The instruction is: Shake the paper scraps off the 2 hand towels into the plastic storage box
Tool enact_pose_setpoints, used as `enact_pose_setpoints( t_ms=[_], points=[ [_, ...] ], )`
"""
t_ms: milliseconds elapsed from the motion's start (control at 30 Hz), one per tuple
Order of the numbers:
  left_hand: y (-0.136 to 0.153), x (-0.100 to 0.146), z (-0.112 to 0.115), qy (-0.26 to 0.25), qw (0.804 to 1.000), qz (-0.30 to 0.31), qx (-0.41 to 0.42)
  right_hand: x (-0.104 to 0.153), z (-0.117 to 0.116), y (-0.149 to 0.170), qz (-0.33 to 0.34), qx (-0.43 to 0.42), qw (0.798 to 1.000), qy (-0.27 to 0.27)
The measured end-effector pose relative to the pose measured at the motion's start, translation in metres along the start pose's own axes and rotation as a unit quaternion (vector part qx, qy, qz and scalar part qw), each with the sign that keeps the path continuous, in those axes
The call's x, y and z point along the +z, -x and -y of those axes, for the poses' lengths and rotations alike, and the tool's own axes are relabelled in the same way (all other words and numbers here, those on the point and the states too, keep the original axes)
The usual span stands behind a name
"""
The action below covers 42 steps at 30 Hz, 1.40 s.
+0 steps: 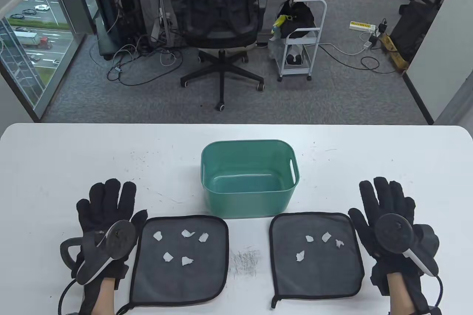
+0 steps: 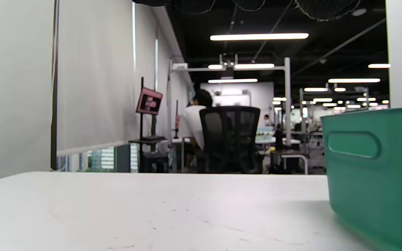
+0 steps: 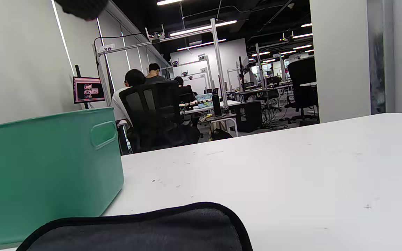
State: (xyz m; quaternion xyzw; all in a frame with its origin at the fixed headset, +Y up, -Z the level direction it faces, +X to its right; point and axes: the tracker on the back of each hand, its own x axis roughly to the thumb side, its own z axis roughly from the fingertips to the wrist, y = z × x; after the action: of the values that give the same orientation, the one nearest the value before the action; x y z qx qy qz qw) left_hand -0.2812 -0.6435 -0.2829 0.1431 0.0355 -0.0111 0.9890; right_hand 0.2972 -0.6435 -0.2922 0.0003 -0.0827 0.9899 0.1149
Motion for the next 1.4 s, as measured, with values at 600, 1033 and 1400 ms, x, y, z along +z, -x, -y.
enact_pose_setpoints(
  t_ms=[600,1033,1400],
  points=[
    [0.019,0.000,0.006,0.020,0.999,-0.027,0.015,0.001,-0.011,-0.019,0.028,0.002,0.999,-0.030],
    [0.027,-0.015,0.076,0.170,0.984,-0.042,0.033,0.005,-0.077,-0.140,0.184,0.002,0.964,-0.192],
    [0.028,-0.017,0.131,0.273,0.959,-0.065,0.036,-0.018,-0.161,-0.235,0.100,0.003,0.948,-0.301]
  ],
)
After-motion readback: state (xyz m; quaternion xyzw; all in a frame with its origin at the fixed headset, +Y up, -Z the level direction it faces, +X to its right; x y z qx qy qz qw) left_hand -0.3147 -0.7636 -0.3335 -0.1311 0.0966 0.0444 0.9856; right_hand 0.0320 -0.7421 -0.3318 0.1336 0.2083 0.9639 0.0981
